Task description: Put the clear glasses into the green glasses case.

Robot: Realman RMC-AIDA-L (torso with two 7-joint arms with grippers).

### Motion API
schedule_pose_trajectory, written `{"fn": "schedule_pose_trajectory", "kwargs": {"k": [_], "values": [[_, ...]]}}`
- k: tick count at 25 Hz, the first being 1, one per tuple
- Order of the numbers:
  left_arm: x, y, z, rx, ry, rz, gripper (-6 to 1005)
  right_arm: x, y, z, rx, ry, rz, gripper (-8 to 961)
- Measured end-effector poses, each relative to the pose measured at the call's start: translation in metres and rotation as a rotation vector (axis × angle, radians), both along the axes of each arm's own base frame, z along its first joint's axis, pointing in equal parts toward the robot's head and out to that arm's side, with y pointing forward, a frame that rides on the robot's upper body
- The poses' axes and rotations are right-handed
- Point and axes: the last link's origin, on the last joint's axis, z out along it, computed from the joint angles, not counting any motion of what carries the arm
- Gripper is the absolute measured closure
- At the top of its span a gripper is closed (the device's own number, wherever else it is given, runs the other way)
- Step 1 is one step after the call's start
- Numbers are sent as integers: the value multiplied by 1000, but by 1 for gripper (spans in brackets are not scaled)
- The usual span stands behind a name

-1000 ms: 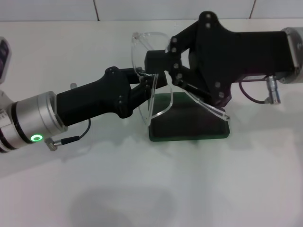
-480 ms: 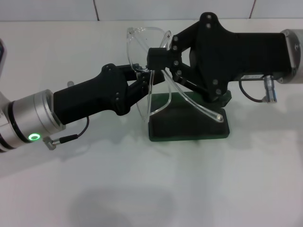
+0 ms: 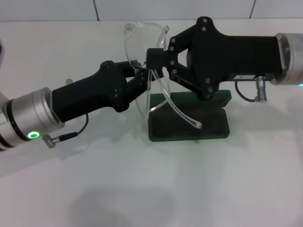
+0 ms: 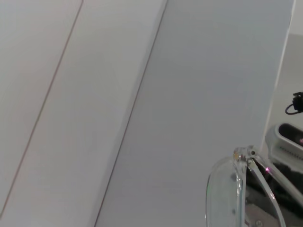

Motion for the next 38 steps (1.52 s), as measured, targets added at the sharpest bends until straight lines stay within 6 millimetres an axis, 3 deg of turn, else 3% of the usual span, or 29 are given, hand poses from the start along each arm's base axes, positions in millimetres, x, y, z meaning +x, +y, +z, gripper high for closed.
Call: {"fn": "schedule_pose_trajectory", "kwargs": {"k": [28,38], "values": [[-4,-2,-1,-2,6,15,871,-7,0,2,18,-5,33,936],[-24,8,0,25,82,134,870,-12,0,27,83,-49,55,936]]}}
